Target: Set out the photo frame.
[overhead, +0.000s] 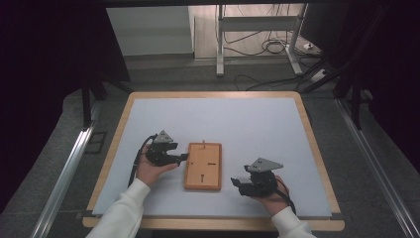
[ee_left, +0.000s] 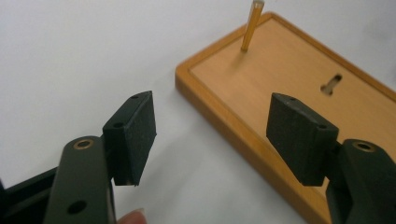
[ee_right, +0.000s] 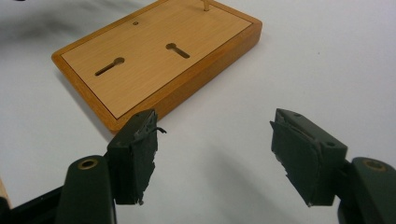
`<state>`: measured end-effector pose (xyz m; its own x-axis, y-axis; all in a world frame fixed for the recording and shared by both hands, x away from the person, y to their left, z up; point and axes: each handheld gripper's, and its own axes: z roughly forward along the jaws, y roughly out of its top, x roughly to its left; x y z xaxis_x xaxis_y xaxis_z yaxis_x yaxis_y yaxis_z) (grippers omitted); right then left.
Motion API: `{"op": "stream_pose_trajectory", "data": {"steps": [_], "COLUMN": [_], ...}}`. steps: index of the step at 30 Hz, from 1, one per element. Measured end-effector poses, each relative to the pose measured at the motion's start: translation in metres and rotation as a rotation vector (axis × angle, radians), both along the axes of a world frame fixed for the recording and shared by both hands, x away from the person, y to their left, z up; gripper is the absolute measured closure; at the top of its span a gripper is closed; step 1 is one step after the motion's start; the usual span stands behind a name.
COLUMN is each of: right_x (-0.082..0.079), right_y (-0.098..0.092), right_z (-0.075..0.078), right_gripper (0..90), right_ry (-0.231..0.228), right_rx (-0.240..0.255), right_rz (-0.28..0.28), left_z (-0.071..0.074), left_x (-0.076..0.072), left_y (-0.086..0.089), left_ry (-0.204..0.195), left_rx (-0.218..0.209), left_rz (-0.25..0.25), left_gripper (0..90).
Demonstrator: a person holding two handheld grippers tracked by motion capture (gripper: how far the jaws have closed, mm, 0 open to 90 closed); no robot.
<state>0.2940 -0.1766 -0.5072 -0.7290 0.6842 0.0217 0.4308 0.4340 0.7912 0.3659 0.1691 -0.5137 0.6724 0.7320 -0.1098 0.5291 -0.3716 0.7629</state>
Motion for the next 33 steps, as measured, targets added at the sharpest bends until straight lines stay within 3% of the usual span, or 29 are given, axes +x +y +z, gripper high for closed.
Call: {"op": "stream_pose_trajectory", "data": {"steps": [5, 11, 14, 20, 27, 33], "right_x": [-0.002, -0.002, -0.002, -0.002, -0.002, -0.002], "right_y": [0.0, 0.0, 0.0, 0.001, 0.0, 0.001], "right_z": [-0.001, 0.0, -0.001, -0.002, -0.002, -0.003], "right_gripper": [31.5, 30.9, 30.7, 29.9, 29.7, 29.6], "right_ry": [-0.005, -0.009, -0.006, -0.006, -0.008, -0.008], "right_rx": [-0.008, -0.01, -0.014, -0.028, -0.032, -0.037], "right_rz": [0.006, 0.009, 0.008, 0.006, 0.002, 0.002], "left_z": [0.001, 0.001, 0.003, 0.006, -0.001, -0.004], "left_x": [0.015, 0.03, 0.036, 0.043, 0.047, 0.049], "left_y": [-0.012, -0.026, -0.034, -0.048, -0.06, -0.064], "left_ry": [-0.013, -0.028, -0.054, -0.062, -0.044, -0.032], "left_rx": [-0.015, 0.01, 0.038, 0.042, 0.061, 0.042], "left_rz": [-0.051, -0.093, -0.102, -0.158, -0.188, -0.197], "left_gripper": [32.8, 33.4, 35.4, 40.2, 52.6, 63.6]}}
